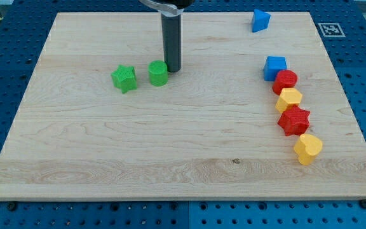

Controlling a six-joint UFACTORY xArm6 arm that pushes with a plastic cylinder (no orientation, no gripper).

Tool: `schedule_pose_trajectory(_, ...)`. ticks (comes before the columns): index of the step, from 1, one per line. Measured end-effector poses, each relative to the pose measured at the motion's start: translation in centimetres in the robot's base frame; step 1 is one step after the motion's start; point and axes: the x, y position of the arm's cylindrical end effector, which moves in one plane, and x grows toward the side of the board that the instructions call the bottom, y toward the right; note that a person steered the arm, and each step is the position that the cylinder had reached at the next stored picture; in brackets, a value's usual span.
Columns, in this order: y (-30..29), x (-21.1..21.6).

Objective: Move the arm to the right of the blue cube

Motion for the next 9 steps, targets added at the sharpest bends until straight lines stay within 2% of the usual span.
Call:
schedule_pose_trajectory(2,-2.0,0.1)
schedule_pose_trajectory(3,-0.4,-2.2)
schedule_pose_trajectory(4,3.2,-6.2)
schedule_pose_trajectory(5,8.3,-8.1)
schedule_pose_trajectory(6,15.8,-7.9)
schedule_pose_trajectory(7,24.5,-5.0)
schedule_pose_trajectory(8,28.6,0.1)
schedule_pose_trajectory(9,28.8,0.8)
